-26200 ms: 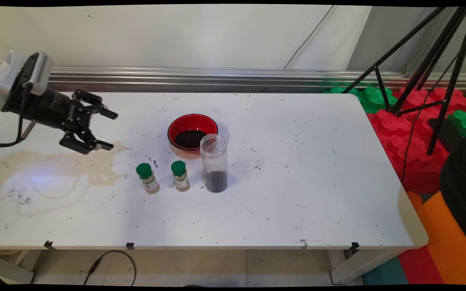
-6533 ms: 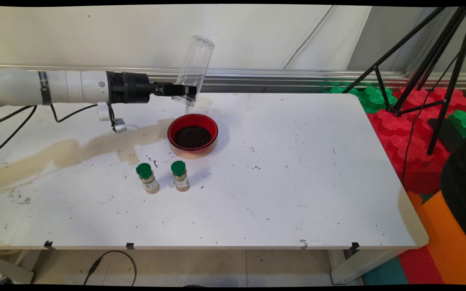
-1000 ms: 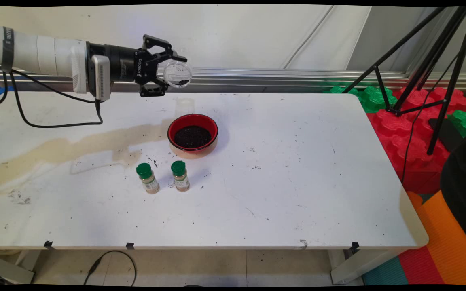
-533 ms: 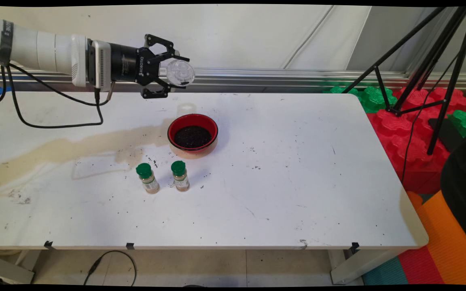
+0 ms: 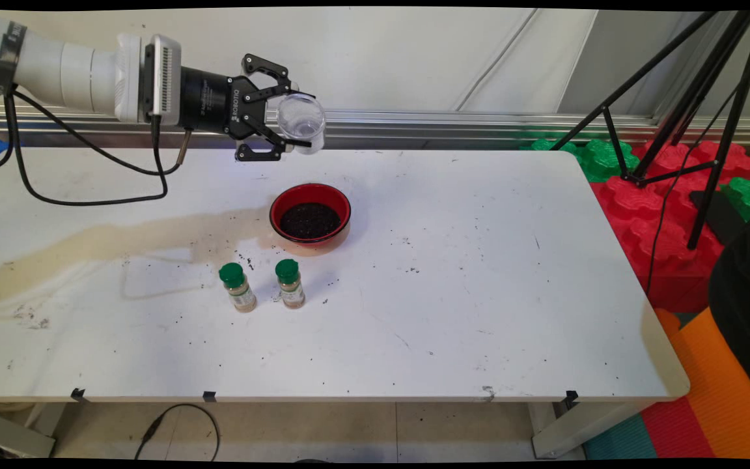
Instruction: Pour the black seasoning powder in the red bowl
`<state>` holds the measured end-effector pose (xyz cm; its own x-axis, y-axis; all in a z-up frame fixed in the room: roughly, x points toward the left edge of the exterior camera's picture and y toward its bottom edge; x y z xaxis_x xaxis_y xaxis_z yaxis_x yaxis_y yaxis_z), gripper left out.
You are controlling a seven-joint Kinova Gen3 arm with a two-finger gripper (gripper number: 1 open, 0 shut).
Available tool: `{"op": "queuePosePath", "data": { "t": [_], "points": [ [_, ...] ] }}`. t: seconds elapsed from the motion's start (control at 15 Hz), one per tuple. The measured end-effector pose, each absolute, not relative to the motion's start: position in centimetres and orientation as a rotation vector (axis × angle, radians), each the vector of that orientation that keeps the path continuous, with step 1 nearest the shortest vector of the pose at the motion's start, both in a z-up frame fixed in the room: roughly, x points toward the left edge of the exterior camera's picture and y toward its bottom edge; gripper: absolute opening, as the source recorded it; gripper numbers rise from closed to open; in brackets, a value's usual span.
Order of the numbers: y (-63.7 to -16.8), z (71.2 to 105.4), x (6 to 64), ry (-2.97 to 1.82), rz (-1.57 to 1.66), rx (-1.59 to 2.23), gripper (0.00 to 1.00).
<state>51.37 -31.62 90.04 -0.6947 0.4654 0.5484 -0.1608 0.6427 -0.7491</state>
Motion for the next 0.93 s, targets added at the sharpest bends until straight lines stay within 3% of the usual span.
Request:
{"op": "queuePosePath", "data": {
  "t": [0.93],
  "points": [
    [-31.3,90.0,48.7,-1.976,0.647,0.112,0.0]
  ]
}}
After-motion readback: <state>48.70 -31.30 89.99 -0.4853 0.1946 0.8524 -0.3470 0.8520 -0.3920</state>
